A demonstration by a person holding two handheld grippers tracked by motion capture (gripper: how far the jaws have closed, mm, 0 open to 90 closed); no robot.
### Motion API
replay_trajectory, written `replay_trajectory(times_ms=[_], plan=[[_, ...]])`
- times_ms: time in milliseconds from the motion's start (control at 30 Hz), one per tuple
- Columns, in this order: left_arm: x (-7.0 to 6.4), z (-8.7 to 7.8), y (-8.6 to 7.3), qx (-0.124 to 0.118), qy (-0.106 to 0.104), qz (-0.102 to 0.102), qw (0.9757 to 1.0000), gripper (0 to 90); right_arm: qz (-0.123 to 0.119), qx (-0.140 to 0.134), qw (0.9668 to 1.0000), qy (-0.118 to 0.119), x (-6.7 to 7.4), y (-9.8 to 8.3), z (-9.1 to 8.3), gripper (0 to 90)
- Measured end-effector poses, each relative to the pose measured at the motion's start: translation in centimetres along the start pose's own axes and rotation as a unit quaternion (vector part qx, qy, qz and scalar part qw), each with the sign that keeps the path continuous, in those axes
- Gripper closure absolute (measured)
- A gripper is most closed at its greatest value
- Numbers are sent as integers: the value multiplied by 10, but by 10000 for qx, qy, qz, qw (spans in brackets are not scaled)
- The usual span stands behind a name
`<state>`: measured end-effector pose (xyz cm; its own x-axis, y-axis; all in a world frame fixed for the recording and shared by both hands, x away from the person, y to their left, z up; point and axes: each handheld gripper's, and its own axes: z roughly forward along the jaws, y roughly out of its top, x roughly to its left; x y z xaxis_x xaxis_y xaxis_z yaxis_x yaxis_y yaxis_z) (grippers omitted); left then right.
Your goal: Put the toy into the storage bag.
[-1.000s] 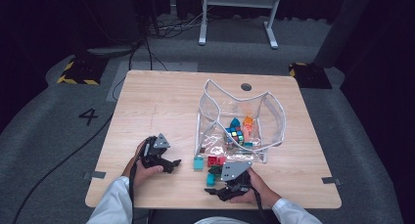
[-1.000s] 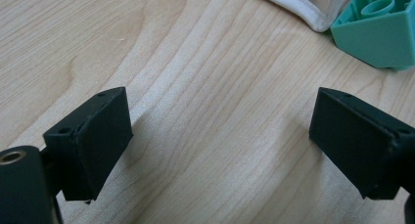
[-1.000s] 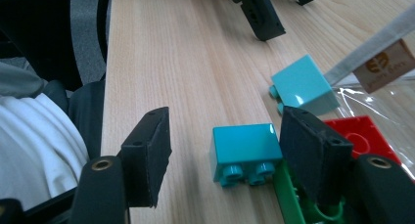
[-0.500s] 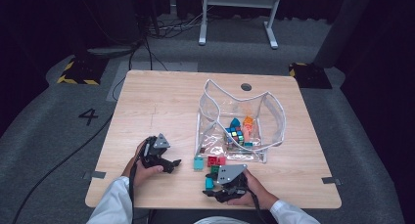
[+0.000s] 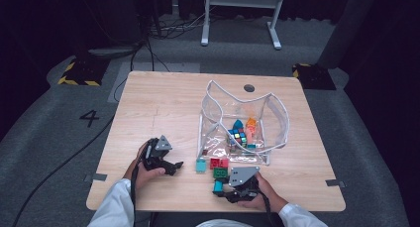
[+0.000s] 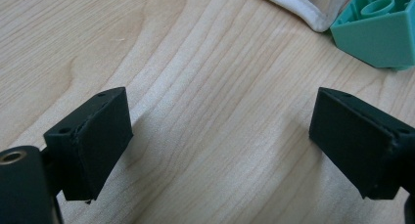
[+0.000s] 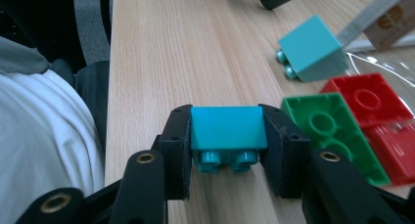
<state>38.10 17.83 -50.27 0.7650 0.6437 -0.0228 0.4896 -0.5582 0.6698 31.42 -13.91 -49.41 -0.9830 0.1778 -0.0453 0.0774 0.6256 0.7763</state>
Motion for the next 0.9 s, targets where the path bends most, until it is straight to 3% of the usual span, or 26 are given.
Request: replay_trajectory(times_ms=[167,300,367,400,467,667,833,900], plan=[[0,0,0,0,-1,2,10000,89,-35,177,9995,-240,-4,-13,-18,592],[0,0,0,-2,2,2,10000,89,200,133,9990,-387,-13,-23,-36,592],[0,0,0,-1,8,-29,10000,89,459,195,9979,-420,-15,-29,-46,592],[0,0,0,-2,6,-30,10000,89,334,91,9984,-447,-19,-32,-50,592],[0,0,0,0,-3,-24,10000,89,319,144,9979,-541,-21,-36,-57,592],[0,0,0,0,6,-27,10000,89,571,174,9951,-794,-27,-50,-77,592],[0,0,0,-3,7,-30,10000,89,618,150,9936,-939,-33,-59,-94,592],[0,0,0,-2,0,-25,10000,89,787,102,9921,-971,-35,-64,-101,592]])
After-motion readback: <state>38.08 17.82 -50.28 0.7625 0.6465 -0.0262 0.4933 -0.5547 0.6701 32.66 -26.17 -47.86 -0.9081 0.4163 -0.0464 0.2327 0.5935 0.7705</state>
